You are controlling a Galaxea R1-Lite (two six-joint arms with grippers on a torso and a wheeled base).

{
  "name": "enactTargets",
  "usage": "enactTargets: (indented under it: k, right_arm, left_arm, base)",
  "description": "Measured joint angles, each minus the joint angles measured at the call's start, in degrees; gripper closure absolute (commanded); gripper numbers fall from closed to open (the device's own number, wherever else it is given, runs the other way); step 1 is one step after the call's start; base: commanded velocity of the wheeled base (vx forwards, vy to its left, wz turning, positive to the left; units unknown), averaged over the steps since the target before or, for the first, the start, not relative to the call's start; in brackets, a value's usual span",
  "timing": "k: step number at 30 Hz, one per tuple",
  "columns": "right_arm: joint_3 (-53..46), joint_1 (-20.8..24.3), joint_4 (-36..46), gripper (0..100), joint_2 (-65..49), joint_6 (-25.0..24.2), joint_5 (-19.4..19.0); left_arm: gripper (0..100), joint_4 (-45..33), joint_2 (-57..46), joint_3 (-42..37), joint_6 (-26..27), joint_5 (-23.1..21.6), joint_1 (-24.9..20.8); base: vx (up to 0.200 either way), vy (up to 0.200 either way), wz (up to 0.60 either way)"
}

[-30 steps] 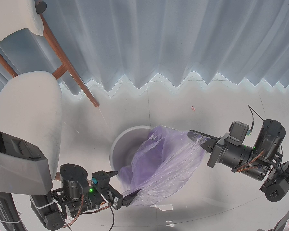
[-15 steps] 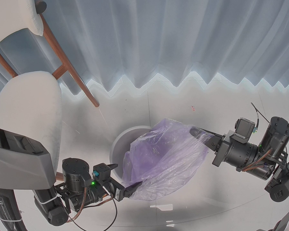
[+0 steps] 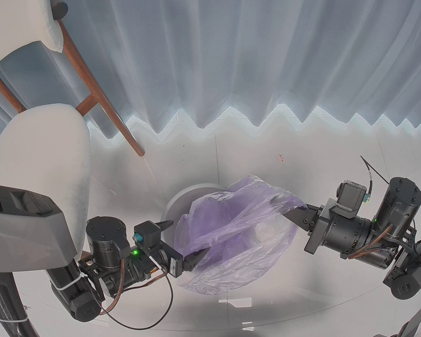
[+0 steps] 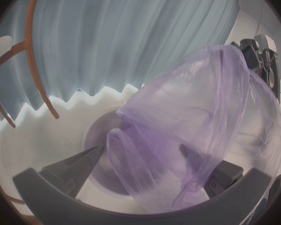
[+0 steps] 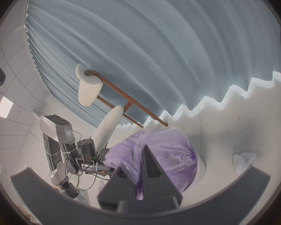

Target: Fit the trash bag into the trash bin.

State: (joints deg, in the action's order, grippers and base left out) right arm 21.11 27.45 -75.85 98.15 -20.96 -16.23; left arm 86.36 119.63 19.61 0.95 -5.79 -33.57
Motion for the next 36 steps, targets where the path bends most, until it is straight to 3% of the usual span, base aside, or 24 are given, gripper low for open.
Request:
enactTargets:
  k: [12,13,21,27,30,36]
  right_arm:
    - [-0.3,0.6,-0.1,100,0.1,0.0,0.0]
    - [-0.3,0.7,-0.1,100,0.1,0.0,0.0]
    - [-0.1,0.9,-0.1,100,0.1,0.0,0.0]
    - [0.3,0.5,-0.1,100,0.2,0.0,0.0]
    - [0.7,0.5,-0.3,100,0.7,-0.1,0.0]
    - [1.8,0.4,-0.5,100,2.0,-0.4,0.2]
  left_arm:
    - [0,0.0,-1.6,2.8,-0.1,-0.4,0.9]
    - [100,0.0,-1.6,2.9,-0.1,-0.5,0.9]
    - [100,0.0,-1.6,2.1,-0.4,-1.2,0.9]
    - [100,-0.1,-1.9,2.9,-1.4,-4.5,2.5]
    - [100,-0.1,-3.0,3.8,-4.3,-4.9,2.9]
    - [100,-0.5,-6.4,4.9,-15.9,-7.1,2.0]
  base:
    - [0.000,0.000,0.00]
    - [0.000,0.000,0.00]
    - [0.000,0.000,0.00]
    - [0.000,0.000,0.00]
    - [0.000,0.000,0.00]
    - [0.000,0.000,0.00]
